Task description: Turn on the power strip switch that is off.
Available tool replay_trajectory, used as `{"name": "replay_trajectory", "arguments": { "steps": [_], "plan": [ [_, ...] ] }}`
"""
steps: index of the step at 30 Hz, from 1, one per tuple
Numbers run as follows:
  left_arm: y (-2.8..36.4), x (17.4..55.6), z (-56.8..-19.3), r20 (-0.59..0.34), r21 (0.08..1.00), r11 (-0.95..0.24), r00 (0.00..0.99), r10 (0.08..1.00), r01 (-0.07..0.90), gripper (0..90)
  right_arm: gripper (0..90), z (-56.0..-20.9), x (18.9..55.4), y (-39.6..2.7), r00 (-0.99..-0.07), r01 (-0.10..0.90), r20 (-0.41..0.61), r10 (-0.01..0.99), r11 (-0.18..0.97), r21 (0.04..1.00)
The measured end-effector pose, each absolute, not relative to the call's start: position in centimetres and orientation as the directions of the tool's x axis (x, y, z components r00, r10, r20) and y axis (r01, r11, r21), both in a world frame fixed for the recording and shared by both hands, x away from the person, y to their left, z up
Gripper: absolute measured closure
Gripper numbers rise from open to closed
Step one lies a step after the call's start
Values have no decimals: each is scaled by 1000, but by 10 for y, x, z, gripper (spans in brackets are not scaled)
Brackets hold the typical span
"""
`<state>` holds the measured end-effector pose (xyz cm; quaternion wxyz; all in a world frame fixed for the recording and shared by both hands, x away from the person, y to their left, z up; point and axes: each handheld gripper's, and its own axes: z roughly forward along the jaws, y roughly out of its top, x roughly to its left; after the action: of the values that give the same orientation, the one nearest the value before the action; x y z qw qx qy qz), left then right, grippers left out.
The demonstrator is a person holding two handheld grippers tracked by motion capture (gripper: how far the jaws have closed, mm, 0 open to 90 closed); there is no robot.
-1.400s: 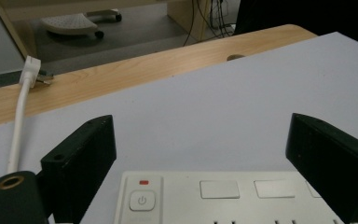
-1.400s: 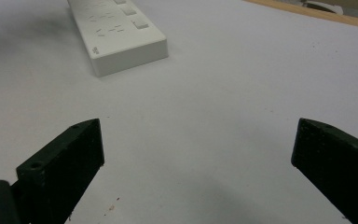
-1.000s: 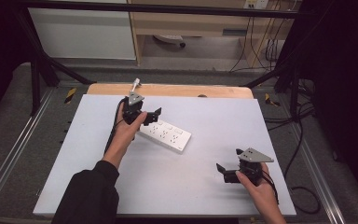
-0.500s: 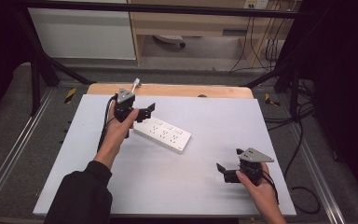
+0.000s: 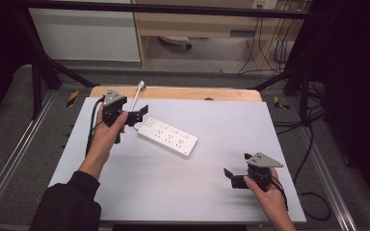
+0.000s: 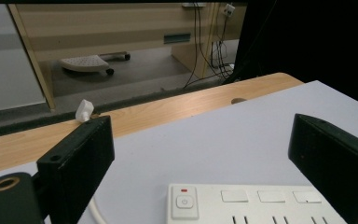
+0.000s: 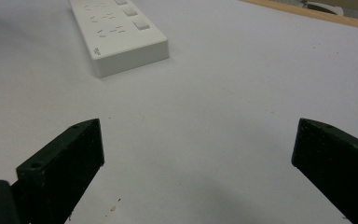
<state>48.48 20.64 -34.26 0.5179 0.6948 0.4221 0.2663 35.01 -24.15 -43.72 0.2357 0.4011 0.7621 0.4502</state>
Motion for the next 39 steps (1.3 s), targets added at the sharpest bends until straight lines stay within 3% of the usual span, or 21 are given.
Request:
{"name": "replay_trajectory", "arguments": {
  "steps": [25, 39],
  "plan": [
    [259, 421, -316, -31, 954, -129, 513, 858, 272, 58, 29, -436, 350, -243, -562, 393, -1, 827, 268, 880],
    [290, 380, -333, -43, 952, -115, 496, 867, 283, 56, 29, -435, 349, -246, -556, 395, 11, 831, 252, 883]
  ]
}}
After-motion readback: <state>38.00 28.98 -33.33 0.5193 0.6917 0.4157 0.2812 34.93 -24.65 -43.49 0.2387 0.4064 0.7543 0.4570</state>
